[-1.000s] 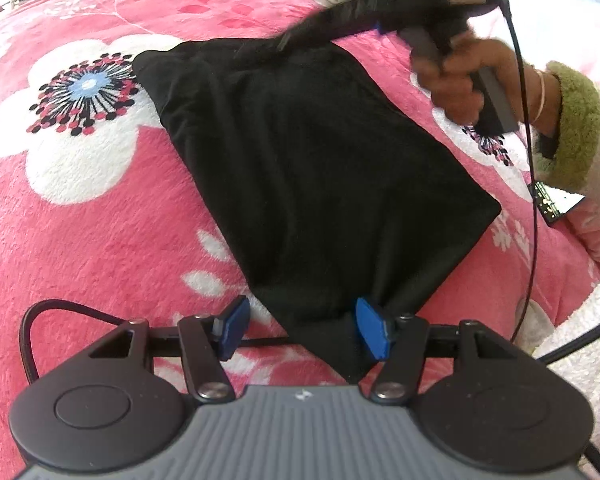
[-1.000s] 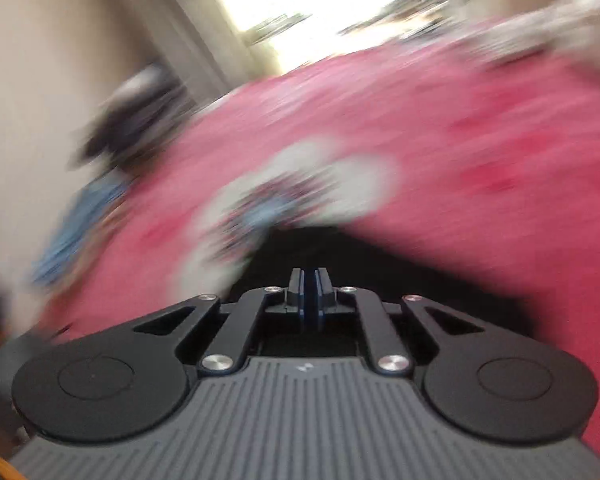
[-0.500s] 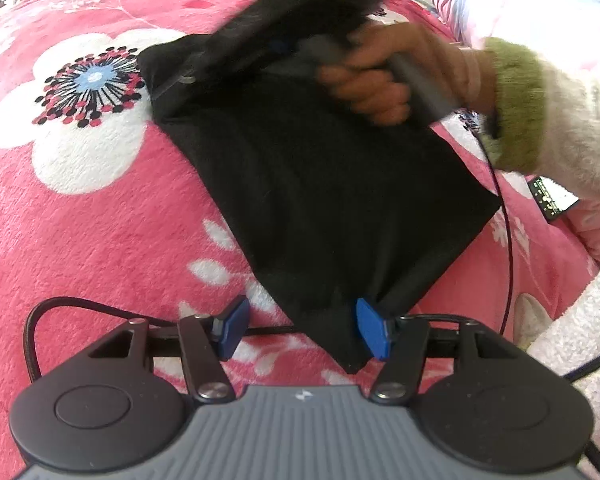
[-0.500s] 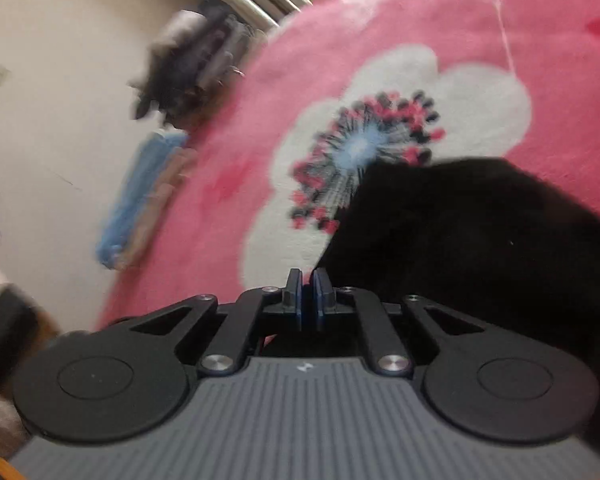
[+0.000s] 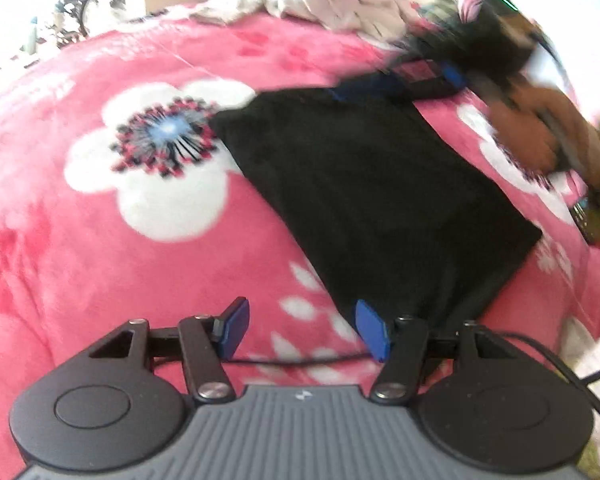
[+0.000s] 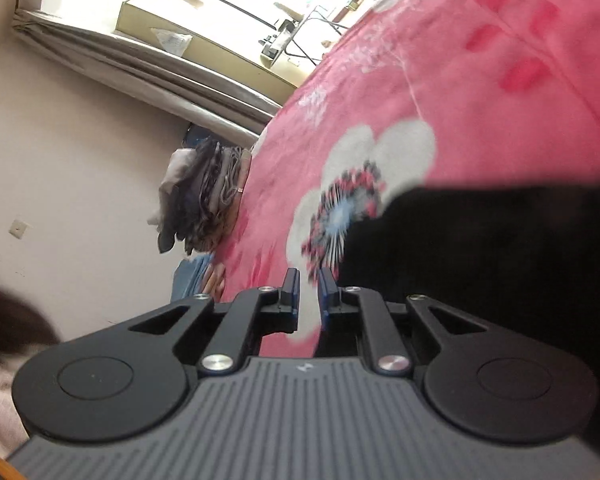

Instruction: Fold clothes

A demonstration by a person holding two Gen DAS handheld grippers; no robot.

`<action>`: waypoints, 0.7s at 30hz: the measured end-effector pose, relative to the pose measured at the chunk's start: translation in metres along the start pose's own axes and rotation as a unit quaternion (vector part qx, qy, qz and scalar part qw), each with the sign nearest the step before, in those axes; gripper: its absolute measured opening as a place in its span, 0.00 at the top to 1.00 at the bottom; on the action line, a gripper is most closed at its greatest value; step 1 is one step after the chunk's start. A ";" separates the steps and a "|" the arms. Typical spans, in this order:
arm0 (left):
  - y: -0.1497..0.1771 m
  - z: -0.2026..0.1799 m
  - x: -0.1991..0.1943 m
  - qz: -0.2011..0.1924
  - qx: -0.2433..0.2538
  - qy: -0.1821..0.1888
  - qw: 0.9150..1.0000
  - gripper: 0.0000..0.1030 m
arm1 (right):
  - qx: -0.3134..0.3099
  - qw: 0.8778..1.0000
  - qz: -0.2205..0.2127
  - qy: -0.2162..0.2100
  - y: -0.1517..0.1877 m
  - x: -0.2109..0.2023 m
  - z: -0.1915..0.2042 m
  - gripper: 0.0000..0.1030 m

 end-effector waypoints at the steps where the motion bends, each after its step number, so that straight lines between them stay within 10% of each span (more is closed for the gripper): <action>1: -0.004 -0.002 0.003 -0.003 -0.001 0.006 1.000 0.42 | -0.001 1.000 0.004 0.005 0.013 -0.004 0.002 0.90; 8: 0.007 -0.037 0.032 0.011 0.086 -0.009 0.996 0.41 | -0.064 0.990 0.037 0.116 0.089 -0.033 0.003 0.93; 15: 0.015 -0.013 0.004 0.007 0.061 -0.050 0.997 0.43 | -0.111 0.965 -0.012 0.238 0.110 -0.117 0.009 0.91; 21: -0.013 -0.070 0.002 -0.027 0.097 0.064 0.993 0.49 | -0.222 0.963 0.029 0.153 0.120 -0.051 0.066 0.91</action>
Point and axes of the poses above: each gripper's, at about its wrist camera, not at the fingertips, and x roughly the way its jaws point, z to its left, y to its underside, the point moved 3 cm from there along x, roughly the way its jaws point, and after that the axes turned 2 degrees about -x, right-handed, at the moved point
